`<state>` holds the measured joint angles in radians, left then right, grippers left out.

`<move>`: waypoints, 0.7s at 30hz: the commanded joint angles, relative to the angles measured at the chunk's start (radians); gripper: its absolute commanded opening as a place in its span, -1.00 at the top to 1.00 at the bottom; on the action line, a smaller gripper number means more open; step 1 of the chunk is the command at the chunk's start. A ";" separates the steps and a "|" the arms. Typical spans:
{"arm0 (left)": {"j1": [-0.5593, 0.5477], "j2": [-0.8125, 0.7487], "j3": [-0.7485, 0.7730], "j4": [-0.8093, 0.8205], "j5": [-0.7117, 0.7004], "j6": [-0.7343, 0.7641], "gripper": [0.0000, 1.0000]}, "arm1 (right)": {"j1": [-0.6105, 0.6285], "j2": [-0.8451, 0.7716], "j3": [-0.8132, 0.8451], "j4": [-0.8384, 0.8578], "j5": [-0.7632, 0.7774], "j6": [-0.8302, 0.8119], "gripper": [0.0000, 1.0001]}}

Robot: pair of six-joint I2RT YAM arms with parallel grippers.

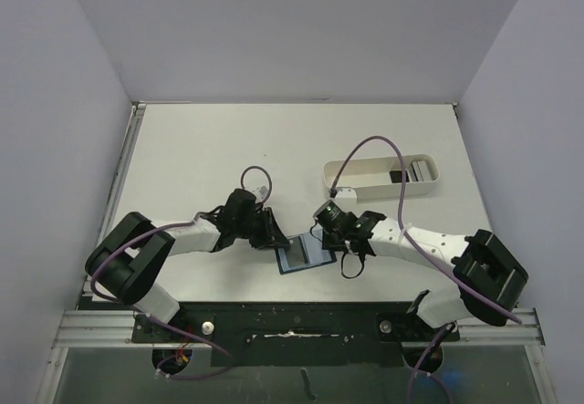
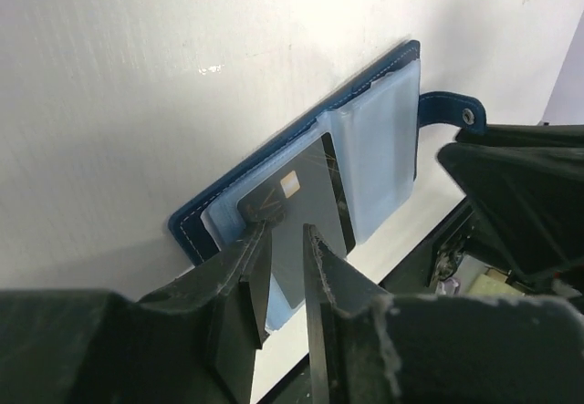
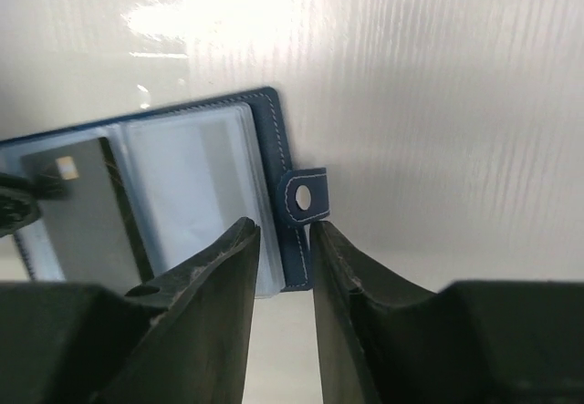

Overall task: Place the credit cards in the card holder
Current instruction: Insert the credit card into the card holder, then pick up the credit card from the storage box.

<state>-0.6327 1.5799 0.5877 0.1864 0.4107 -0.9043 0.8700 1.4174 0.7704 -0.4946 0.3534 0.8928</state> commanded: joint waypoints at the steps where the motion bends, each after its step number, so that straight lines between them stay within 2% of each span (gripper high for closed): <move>1: 0.005 -0.082 0.058 -0.050 -0.031 0.043 0.53 | -0.034 -0.094 0.093 0.015 0.055 -0.092 0.36; 5: 0.005 -0.171 0.093 -0.115 -0.041 0.059 0.24 | -0.131 -0.107 0.142 0.017 0.000 -0.159 0.32; 8: 0.005 -0.229 0.112 -0.179 -0.064 0.090 -0.14 | -0.262 -0.129 0.173 0.041 -0.053 -0.224 0.26; 12: 0.007 -0.285 0.135 -0.259 -0.053 0.143 -0.38 | -0.424 -0.102 0.295 -0.001 -0.001 -0.324 0.19; 16: 0.006 -0.328 0.163 -0.355 -0.020 0.213 -0.45 | -0.591 -0.041 0.421 -0.037 0.050 -0.453 0.19; 21: 0.008 -0.369 0.183 -0.473 -0.035 0.280 -0.46 | -0.743 0.022 0.503 -0.010 0.027 -0.569 0.19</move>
<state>-0.6319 1.2598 0.7113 -0.1795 0.3687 -0.7086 0.2089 1.4002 1.2137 -0.5140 0.3603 0.4625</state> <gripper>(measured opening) 0.712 0.403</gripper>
